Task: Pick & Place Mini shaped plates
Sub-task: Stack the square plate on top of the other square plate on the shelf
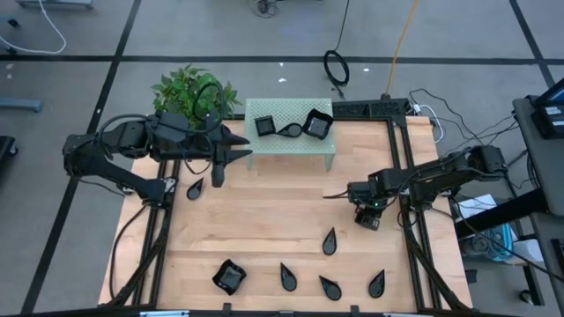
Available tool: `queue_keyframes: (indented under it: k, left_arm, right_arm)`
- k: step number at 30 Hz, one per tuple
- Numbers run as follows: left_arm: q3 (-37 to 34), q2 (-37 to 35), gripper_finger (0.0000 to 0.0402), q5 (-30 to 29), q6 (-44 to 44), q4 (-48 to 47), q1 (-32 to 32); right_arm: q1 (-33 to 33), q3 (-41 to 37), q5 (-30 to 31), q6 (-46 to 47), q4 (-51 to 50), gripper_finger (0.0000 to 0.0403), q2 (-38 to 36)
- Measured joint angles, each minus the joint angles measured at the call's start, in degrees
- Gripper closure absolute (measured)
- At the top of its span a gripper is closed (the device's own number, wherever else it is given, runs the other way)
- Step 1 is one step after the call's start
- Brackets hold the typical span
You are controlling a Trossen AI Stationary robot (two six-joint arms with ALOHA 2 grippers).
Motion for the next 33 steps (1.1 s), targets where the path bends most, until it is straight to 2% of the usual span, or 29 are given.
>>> queue_keyframes:
  k: [9,15,22,26,33]
  left_arm:
    - [0.00,0.00,0.0282,0.00,0.76,0.00,-0.01]
    - [0.00,0.00,0.0282,0.00,0.74,-0.11,-0.02]
    - [0.00,0.00,0.0282,0.00,0.72,-0.46,0.00]
    - [0.00,0.00,0.0282,0.01,1.18,-0.24,0.00]
    - [0.00,0.00,0.0282,0.02,1.68,1.25,-0.02]
  right_arm:
    - [0.04,2.97,0.26,2.89,0.15,0.0402,-3.84]
    - [-0.05,8.06,6.81,2.74,1.31,0.0403,-10.26]
    - [-2.32,12.85,15.03,3.64,12.73,0.0402,-15.43]
    - [-4.50,15.08,15.25,2.91,19.16,0.0402,-14.02]
    - [-8.40,20.84,15.10,2.36,26.60,0.0402,-6.17]
